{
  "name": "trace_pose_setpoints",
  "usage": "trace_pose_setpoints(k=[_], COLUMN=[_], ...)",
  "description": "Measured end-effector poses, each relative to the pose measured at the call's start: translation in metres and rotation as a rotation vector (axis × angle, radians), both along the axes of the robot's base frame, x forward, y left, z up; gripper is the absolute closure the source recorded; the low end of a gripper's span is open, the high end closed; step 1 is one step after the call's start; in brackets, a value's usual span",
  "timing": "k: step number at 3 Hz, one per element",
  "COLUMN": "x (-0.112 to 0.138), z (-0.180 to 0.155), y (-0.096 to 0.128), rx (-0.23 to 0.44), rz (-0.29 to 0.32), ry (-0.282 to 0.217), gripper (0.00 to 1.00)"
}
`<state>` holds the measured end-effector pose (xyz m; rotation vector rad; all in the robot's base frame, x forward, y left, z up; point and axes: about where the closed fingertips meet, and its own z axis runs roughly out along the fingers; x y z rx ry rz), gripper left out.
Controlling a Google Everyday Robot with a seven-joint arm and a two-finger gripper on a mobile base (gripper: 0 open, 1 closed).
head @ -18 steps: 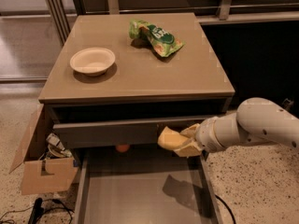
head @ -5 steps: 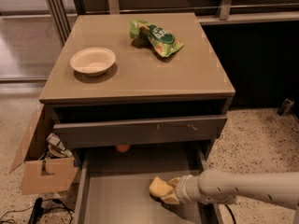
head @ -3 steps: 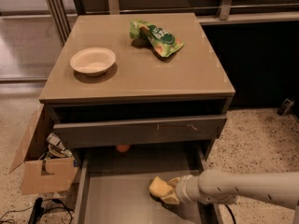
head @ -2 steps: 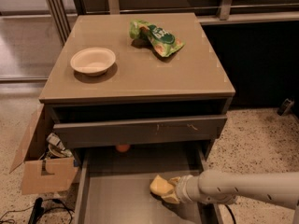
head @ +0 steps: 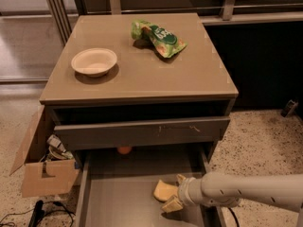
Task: Place sponge into middle drawer
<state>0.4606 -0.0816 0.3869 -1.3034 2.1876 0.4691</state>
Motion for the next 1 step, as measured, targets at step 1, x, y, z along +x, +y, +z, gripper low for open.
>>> trace_pose_setpoints(k=[1], x=[0.0], z=[0.0], y=[0.0], rx=[0.0], rz=[0.0], ry=[0.0], gripper=[0.0])
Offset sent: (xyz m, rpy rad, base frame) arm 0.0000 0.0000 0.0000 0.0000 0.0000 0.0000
